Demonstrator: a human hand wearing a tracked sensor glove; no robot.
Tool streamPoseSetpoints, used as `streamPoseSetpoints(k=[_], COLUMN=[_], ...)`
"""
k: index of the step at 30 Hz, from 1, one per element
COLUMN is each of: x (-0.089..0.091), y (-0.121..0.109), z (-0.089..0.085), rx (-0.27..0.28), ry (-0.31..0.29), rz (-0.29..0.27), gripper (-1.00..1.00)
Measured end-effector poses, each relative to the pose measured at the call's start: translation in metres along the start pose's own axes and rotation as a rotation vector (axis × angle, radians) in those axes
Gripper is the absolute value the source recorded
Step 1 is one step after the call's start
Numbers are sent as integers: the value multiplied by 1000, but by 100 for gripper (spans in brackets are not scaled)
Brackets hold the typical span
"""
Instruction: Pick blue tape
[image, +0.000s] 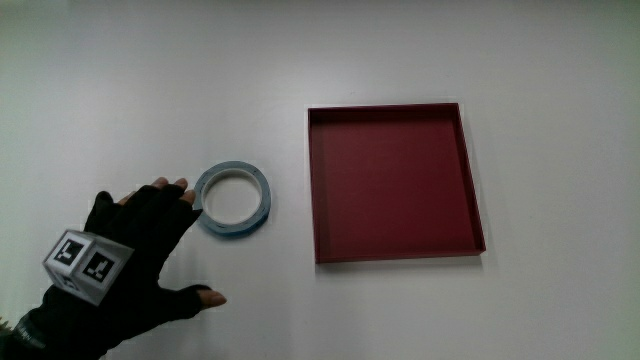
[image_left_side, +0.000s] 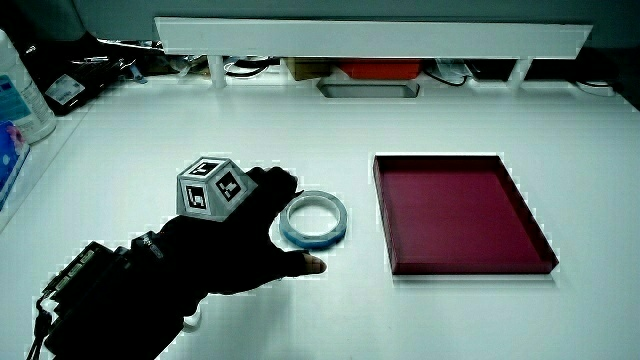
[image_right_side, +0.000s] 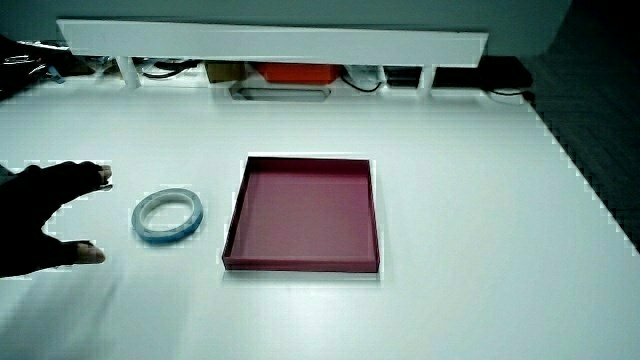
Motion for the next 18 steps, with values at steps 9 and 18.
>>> streamPoseSetpoints(k=[9, 18], x=[-6, -8], y=[30, 56], z=[-16, -24], rx=[10, -14], ry=[9, 27], rz=[-27, -15], gripper=[0, 0])
